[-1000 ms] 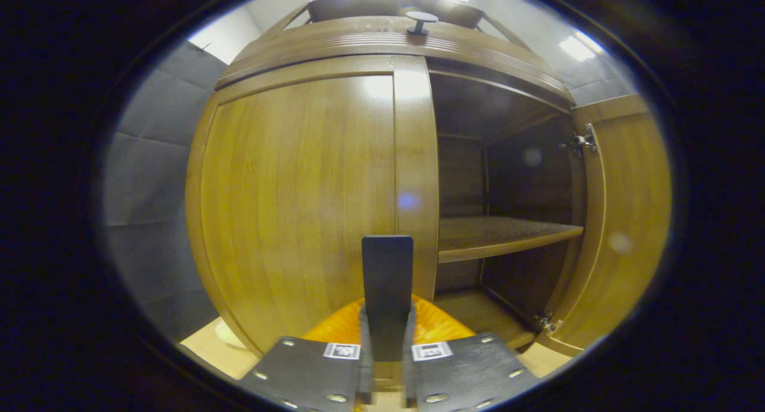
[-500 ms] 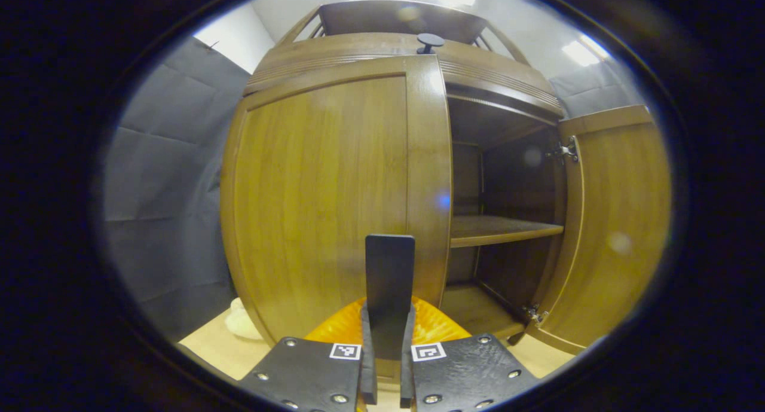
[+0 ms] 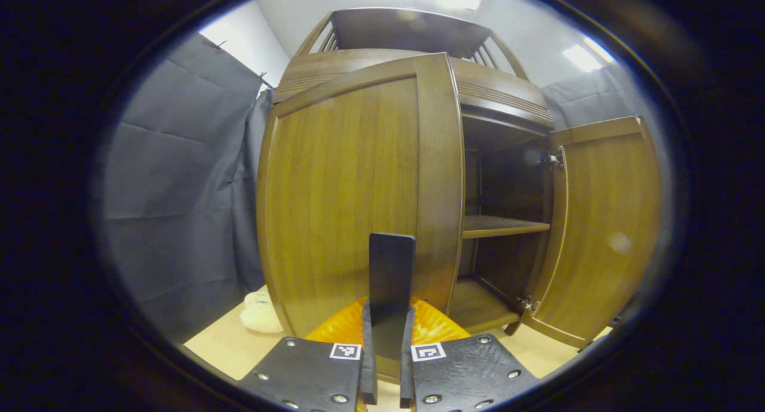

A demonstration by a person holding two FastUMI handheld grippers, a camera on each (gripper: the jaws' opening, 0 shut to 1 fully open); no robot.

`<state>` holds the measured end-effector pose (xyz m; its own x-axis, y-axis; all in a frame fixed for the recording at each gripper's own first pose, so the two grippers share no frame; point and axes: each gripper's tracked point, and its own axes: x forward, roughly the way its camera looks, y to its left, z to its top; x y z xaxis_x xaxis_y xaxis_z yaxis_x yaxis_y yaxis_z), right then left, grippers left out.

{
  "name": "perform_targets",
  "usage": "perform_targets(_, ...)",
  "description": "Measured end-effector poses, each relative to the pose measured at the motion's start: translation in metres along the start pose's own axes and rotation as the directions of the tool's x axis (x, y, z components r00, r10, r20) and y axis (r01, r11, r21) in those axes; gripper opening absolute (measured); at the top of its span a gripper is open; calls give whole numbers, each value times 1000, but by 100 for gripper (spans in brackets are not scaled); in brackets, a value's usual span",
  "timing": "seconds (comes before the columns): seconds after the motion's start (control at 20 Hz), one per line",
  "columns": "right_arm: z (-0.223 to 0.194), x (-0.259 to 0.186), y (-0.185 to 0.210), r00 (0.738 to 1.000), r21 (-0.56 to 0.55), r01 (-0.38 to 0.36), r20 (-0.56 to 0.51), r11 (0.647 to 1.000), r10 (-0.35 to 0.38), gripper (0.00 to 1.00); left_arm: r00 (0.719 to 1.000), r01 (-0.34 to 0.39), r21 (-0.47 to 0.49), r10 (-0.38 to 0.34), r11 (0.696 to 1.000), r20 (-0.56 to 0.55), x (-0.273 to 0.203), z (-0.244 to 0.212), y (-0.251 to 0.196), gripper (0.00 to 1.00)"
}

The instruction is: Open the right door of the double-door shoe cabinet with the right hand, and open the left door with the left hand.

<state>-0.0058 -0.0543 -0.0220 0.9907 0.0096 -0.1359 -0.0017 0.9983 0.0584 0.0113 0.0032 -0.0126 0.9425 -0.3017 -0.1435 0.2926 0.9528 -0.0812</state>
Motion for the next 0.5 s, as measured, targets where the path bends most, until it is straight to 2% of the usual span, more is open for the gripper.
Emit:
perform_targets(0.25, -1, -1, 19, 999, -4, -41, 4, 999, 41, 92, 1000, -16, -7, 16, 1000, 2, -9, 12, 9, 19)
perform_targets(0.5, -2, -4, 34, 997, -9, -76, 3, 997, 76, 94, 999, -37, -9, 37, 999, 5, -18, 35, 6, 19)
